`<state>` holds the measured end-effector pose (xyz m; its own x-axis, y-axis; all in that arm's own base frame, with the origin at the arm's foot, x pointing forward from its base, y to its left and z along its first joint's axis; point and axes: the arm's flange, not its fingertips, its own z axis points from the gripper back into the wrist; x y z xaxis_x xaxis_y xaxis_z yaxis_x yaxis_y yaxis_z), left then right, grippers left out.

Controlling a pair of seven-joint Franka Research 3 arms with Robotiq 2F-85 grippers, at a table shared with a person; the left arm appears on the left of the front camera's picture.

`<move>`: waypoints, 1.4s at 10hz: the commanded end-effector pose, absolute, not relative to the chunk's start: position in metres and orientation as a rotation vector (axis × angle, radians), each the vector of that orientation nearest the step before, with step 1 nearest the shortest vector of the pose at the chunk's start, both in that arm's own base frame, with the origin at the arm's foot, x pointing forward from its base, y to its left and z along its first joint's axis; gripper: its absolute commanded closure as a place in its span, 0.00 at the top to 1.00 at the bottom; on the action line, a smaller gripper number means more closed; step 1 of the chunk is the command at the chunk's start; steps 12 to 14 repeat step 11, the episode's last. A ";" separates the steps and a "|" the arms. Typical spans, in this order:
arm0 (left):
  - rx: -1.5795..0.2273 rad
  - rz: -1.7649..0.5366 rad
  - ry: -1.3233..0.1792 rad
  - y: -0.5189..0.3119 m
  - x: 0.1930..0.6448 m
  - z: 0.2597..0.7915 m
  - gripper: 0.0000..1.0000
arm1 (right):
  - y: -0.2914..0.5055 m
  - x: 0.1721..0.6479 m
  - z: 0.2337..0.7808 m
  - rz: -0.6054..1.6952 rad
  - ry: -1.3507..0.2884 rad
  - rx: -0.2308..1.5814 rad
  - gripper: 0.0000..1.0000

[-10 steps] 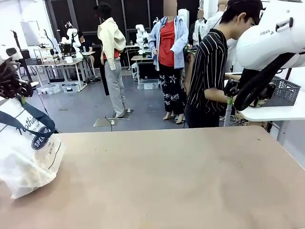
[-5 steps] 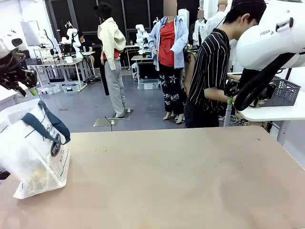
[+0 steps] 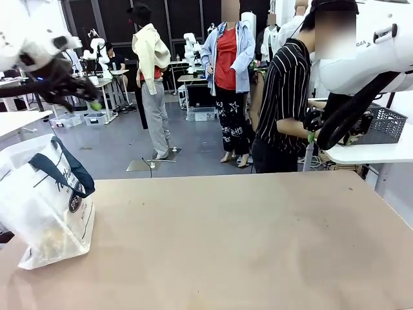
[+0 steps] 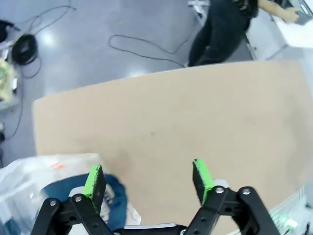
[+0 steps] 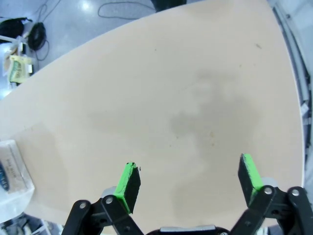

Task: Transfer purchased items from the store into the shopping bag.
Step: Move the Reusable shopping bag to the right side of the table.

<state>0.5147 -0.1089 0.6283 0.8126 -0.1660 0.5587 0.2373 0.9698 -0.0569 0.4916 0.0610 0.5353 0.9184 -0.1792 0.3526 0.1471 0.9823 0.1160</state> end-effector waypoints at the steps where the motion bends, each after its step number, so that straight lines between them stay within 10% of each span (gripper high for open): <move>1: -0.153 -0.356 -0.561 -0.138 0.546 0.595 1.00 | 0.059 0.491 0.535 -0.159 -0.364 0.076 1.00; 7: -0.230 -0.426 -0.327 -0.197 0.626 0.472 1.00 | 0.059 0.491 0.535 -0.159 -0.364 0.076 1.00; 14: -0.199 -0.406 -0.332 -0.202 0.625 0.454 1.00 | 0.059 0.491 0.535 -0.159 -0.364 0.076 1.00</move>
